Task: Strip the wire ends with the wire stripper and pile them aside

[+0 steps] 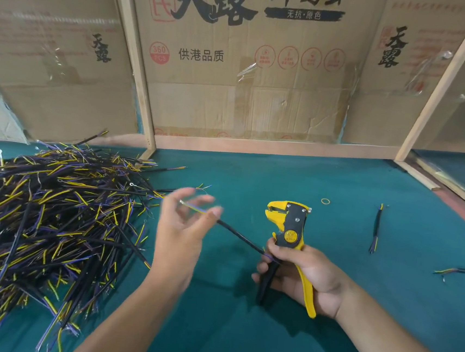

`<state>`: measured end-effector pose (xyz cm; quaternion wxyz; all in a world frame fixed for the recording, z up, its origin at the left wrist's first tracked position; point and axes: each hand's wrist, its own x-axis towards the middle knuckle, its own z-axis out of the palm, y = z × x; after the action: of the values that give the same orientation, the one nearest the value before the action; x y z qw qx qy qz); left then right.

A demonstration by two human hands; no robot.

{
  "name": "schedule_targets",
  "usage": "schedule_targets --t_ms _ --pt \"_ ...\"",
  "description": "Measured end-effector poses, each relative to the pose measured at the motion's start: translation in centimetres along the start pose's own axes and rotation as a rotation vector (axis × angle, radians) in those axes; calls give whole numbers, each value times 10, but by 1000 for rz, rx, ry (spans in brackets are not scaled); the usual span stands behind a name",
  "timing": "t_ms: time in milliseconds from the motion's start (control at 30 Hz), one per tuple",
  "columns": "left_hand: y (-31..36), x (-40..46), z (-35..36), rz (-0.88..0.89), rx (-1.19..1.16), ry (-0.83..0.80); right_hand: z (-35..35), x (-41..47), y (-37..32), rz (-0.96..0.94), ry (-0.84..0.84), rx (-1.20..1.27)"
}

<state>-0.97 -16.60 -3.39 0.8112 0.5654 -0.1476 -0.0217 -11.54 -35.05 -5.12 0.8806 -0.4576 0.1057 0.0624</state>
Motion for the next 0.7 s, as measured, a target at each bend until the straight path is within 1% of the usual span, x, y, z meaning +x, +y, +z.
schedule_targets --t_ms 33,67,100,133,167,200,233,267,300,333,367,400,433,533,700 --pt "4 3 -5 69 110 155 1 0 0 -36 3 -14" --pt "11 4 -10 205 304 268 2 0 1 -69 2 -26" --pt "17 5 -16 414 537 272 4 0 1 -96 -4 -39" --pt "21 5 -17 641 740 138 4 -1 1 -115 -13 -55" --pt "22 1 -13 789 891 -68 5 -1 2 -131 -18 -71" --pt "21 -4 -8 807 994 -280 6 -2 3 -148 -16 -82" --pt "18 -10 -2 719 1068 -452 7 -2 3 -162 -7 -93" --pt "14 -15 1 584 1106 -576 7 -2 3 -171 1 -110" --pt "9 -19 3 435 1109 -652 8 -3 3 -177 6 -133" --pt "4 -22 2 297 1076 -698 9 -3 4 -183 10 -154" --pt "0 -23 1 201 1010 -720 9 -4 4 -190 11 -172" --pt "-3 -22 -1 163 942 -721 10 -4 4 -196 7 -193" --pt "-3 -22 -1 163 893 -716 10 -5 4 -204 -3 -219" --pt "-1 -21 1 249 847 -682 9 -7 3 -256 -30 -303" --pt "7 -16 -7 309 947 -717 10 -10 0 -307 26 -344"
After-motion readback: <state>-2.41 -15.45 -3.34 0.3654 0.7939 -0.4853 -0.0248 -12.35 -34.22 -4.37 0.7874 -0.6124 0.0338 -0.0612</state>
